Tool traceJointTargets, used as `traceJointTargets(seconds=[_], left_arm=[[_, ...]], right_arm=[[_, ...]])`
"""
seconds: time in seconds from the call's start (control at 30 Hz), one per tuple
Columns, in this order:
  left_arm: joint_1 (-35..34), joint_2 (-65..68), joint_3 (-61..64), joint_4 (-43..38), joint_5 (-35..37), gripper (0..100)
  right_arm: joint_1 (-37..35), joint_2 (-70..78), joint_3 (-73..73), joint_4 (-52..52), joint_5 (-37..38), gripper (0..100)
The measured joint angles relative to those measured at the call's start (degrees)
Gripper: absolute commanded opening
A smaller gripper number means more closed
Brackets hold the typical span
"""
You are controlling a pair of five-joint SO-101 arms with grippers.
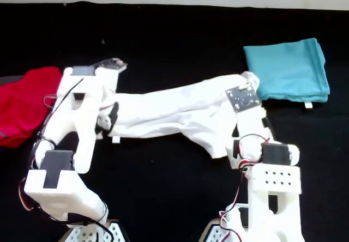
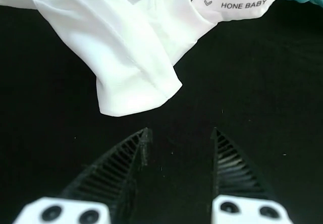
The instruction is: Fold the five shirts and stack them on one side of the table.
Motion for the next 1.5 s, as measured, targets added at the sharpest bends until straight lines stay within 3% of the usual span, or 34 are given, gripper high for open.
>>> traceJointTargets(seconds=[0.23,0.47,0.83,1.23,1.5], left_arm=[[-1.5,0.0,-11.3,9.7,0.1,1],[-3.9,0.0,-10.7,10.4,0.1,1],[-5.7,0.0,1.6,-8.1,0.1,1],[-5.7,0.1,3.5,-15.5,0.1,1],[-5.7,0.1,8.1,-21.6,0.1,1]], right_arm=[[-0.7,14.9,-1.1,-5.4,-0.2,18.7],[-1.0,22.2,-14.5,-5.8,-9.4,18.4],[-9.7,37.8,-16.5,-12.6,-12.5,18.4],[-23.5,43.9,-18.5,5.8,-4.0,18.4],[-25.9,43.9,-19.1,15.7,2.5,18.4]])
